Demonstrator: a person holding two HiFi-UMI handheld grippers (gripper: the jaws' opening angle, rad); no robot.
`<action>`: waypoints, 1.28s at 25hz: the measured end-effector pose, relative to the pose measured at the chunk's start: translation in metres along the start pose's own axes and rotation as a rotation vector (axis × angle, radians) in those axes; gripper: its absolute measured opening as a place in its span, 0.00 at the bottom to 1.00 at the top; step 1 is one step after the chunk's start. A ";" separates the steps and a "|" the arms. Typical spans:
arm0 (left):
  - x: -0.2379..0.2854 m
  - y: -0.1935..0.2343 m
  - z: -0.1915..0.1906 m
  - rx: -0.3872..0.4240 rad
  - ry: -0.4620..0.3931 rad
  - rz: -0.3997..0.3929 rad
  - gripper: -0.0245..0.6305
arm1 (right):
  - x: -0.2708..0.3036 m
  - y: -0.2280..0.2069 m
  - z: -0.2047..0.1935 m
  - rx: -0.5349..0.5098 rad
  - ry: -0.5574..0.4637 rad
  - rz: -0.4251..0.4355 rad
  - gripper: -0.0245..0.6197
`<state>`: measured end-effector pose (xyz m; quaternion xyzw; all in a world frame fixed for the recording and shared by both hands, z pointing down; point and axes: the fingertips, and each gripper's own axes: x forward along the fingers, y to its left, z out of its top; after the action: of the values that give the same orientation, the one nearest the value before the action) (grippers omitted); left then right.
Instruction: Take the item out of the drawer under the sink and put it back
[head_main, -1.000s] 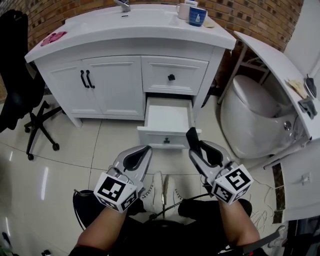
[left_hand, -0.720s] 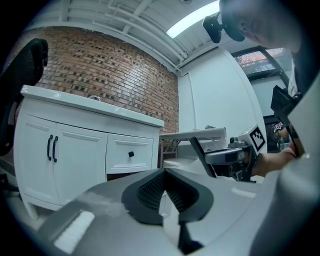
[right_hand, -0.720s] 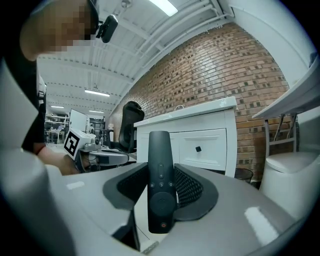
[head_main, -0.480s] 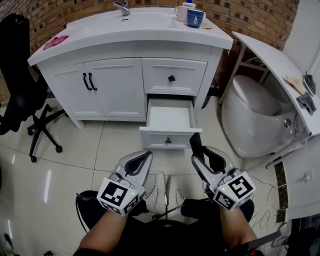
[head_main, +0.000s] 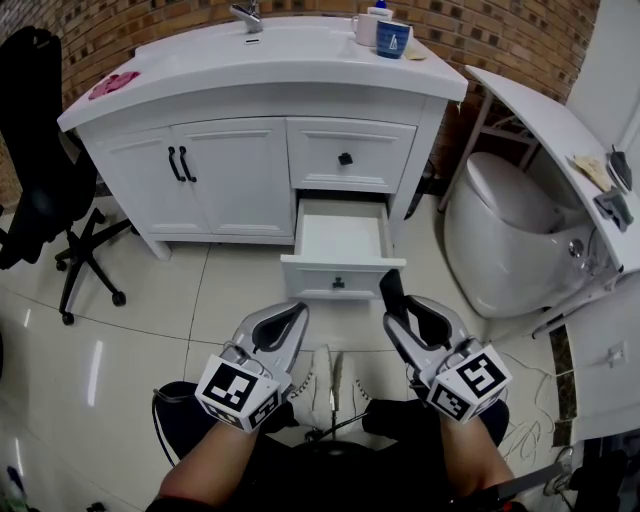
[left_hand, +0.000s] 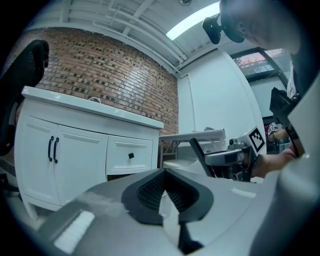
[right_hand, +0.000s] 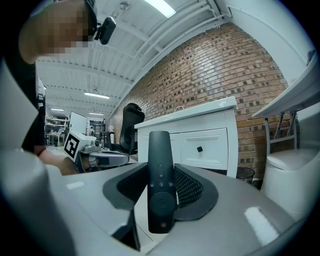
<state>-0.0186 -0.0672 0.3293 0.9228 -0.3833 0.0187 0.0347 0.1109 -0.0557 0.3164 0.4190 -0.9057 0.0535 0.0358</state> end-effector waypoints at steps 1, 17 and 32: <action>0.000 0.000 0.000 0.004 0.001 -0.002 0.05 | 0.001 0.000 0.000 0.000 0.001 0.000 0.30; 0.010 0.009 -0.007 0.012 0.013 -0.007 0.05 | 0.023 -0.006 -0.006 0.003 0.033 0.018 0.30; 0.033 0.035 -0.036 -0.033 0.057 -0.004 0.05 | 0.074 -0.046 -0.027 -0.113 0.169 0.026 0.30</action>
<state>-0.0200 -0.1122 0.3689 0.9220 -0.3804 0.0385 0.0611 0.0980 -0.1378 0.3546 0.3985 -0.9064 0.0378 0.1350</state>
